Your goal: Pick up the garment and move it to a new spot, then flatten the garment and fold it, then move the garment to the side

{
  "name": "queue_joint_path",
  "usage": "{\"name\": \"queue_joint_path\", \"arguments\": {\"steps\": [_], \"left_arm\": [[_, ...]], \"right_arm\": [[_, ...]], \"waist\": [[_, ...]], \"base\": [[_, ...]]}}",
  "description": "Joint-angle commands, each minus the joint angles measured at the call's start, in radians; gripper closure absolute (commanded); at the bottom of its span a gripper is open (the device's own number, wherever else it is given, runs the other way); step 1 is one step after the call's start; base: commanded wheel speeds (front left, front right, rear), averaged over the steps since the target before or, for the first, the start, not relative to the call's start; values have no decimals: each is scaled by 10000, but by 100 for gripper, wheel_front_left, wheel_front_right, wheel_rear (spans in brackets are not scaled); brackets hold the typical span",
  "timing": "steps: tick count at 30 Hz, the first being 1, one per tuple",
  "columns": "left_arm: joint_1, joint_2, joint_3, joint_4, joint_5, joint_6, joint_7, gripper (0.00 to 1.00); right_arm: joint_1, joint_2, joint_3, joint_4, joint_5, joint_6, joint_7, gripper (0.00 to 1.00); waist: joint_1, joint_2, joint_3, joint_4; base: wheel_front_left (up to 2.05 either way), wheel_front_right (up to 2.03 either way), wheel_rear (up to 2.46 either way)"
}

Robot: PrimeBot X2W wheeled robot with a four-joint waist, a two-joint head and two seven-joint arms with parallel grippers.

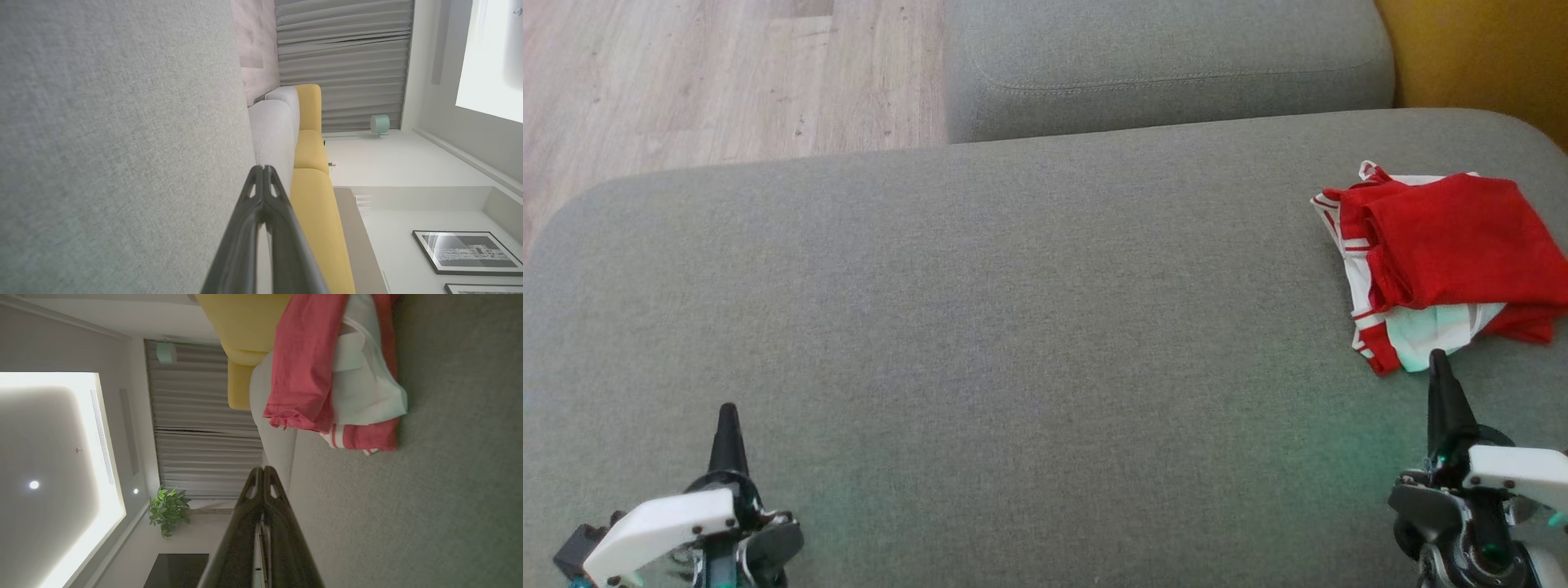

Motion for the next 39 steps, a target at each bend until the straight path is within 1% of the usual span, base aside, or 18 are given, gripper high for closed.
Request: {"name": "queue_joint_path", "arguments": {"steps": [1,7,39], "left_arm": [[-498,71,379,-383,-275,-60,95,100],[-521,74,483,-412,-768,-73,248,100],[-521,74,483,-414,-768,-73,248,100]], "right_arm": [[-550,-39,137,-423,371,-7,107,100],[-569,-39,67,-479,962,-7,230,100],[-569,-39,68,-479,962,-7,230,100]], "waist": [[0,0,1,-5],[0,0,4,-19],[0,0,4,-19]], "base": [[0,0,0],[0,0,0],[0,0,0]]}}
